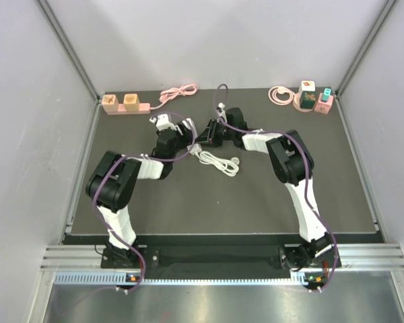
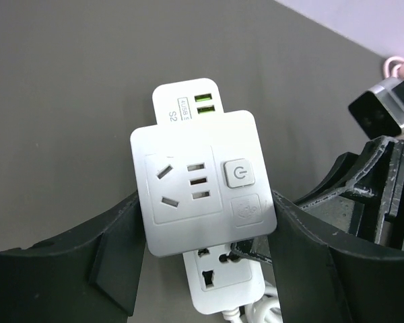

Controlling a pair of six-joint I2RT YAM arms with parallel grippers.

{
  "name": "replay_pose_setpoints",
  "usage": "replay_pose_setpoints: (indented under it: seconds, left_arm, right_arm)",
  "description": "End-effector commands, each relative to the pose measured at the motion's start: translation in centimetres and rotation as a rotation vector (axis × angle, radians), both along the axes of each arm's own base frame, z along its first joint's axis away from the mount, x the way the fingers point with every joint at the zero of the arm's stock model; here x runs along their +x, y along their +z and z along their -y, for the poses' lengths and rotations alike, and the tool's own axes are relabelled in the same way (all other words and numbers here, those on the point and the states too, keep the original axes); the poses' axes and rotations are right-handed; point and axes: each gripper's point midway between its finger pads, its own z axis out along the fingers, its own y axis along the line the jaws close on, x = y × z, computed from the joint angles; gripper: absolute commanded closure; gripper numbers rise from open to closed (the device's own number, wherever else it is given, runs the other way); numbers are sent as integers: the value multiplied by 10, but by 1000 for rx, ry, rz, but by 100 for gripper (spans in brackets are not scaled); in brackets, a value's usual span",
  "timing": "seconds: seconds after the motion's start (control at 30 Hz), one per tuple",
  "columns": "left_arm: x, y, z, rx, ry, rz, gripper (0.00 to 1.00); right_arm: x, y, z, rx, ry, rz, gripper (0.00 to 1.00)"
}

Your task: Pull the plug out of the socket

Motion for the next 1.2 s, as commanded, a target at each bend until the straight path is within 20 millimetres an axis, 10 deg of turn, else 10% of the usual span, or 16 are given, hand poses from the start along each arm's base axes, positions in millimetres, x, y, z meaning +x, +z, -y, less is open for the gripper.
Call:
replay_pose_setpoints:
  seconds: [0.0,0.6,0.77,0.97,1.17]
  left_arm:
    - [-10,157,29,-329,-131,458,100]
    - [10,146,64,179,-45,274,100]
    - [-4,159,66,-55,-173,373,100]
    - [1,148,15,-362,-186,397,100]
    - [14,135,30,-142,-174,302,100]
  right_arm:
    - [20,-47,26,-81,-156,-68,100]
    - [23,-49,31,-151,-187,-61,100]
    - [20,-50,29,-122,-183,-80,100]
    - [20,-50,32,-93,-184,-88,100]
    - [22,-49,32,-124,-187,-71,100]
